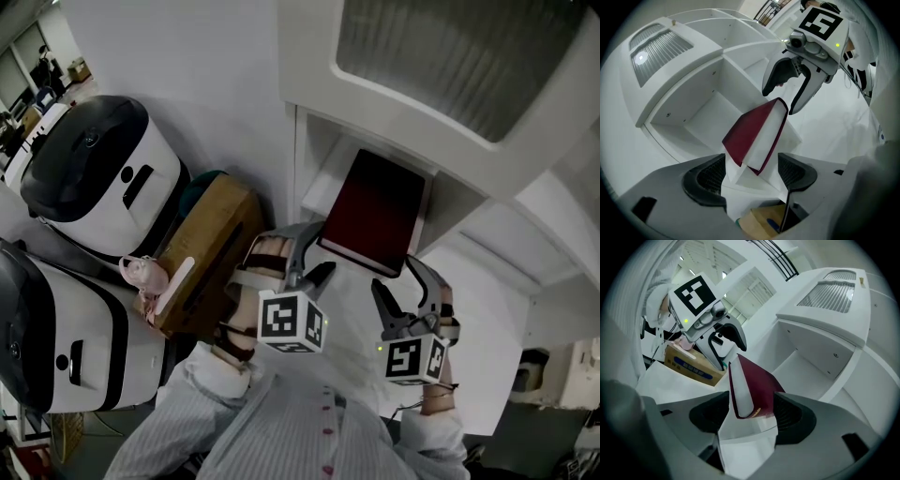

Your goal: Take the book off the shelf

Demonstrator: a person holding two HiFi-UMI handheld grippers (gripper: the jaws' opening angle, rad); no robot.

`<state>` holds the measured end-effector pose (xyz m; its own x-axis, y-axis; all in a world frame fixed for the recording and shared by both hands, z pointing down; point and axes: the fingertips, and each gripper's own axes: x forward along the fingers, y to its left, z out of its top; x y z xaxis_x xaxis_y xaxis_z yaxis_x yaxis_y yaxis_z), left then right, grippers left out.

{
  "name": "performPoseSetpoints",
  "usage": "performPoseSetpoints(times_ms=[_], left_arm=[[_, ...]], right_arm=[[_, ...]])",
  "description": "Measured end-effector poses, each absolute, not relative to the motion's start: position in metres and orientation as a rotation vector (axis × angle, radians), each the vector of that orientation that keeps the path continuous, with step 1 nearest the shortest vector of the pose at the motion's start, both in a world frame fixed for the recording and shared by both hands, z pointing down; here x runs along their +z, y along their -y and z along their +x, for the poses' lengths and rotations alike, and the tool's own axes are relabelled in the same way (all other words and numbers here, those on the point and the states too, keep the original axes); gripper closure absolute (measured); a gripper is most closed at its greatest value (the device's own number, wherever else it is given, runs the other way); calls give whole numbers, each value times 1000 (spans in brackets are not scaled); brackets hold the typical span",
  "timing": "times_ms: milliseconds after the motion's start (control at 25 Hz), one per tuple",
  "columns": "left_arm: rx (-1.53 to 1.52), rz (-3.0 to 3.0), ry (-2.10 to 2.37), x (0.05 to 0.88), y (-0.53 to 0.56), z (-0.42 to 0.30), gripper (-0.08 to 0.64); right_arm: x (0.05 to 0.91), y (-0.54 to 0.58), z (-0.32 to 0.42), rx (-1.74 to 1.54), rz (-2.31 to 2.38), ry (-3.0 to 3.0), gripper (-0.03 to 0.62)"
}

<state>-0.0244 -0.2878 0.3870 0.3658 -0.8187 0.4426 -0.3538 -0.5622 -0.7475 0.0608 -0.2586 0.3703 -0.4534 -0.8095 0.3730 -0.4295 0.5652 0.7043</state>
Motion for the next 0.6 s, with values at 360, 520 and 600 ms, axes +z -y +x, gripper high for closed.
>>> performPoseSetpoints(times_ms=[360,520,600], left_arm=[[-1176,-1982,-975,399,307,-24,193],[-1195,-1958,-961,406,315,-24,193],[-1201,-1940,-956,410,319,-24,193]], right_arm=[[384,270,64,-827,971,1986,331],[390,274,63,-901,957,1926,328],[392,278,62,-929,957,1908,328]])
